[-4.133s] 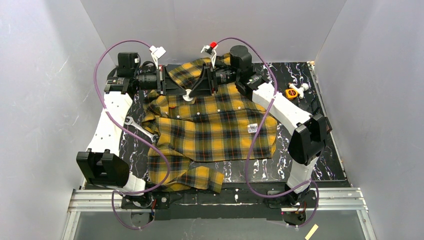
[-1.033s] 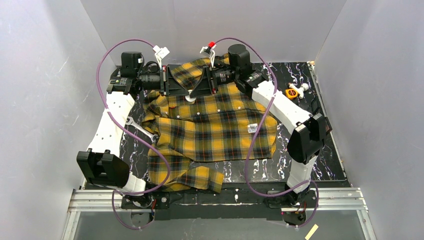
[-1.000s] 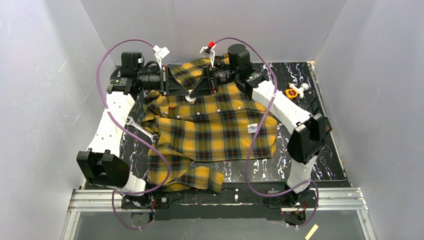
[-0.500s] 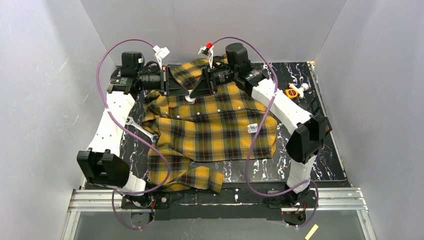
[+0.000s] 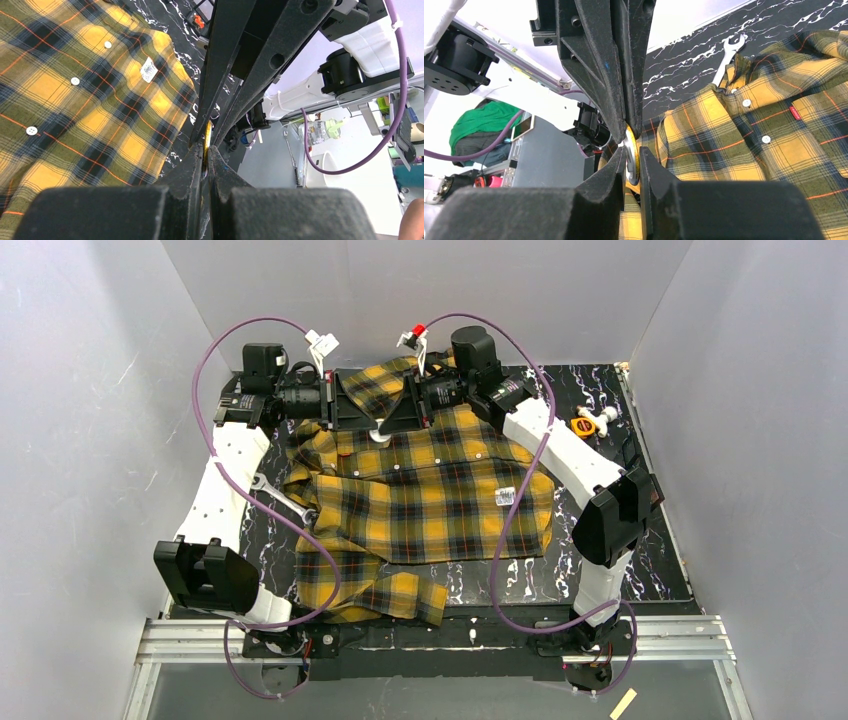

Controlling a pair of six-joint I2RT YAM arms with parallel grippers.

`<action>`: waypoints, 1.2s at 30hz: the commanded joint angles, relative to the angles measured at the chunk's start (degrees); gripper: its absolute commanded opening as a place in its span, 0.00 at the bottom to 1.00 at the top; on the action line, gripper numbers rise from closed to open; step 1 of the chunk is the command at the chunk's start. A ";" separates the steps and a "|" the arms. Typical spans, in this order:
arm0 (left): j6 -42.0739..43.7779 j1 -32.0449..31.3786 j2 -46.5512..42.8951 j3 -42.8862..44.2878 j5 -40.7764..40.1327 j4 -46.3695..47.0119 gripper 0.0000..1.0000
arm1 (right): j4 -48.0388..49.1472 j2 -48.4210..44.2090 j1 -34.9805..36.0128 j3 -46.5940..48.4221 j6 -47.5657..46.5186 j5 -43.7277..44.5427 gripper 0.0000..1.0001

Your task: Remove the brooch from the garment

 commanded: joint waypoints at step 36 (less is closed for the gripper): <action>0.32 -0.34 -0.39 1.67 3.31 0.73 0.00 | 24.47 -5.21 -3.52 -10.21 17.79 -4.49 0.43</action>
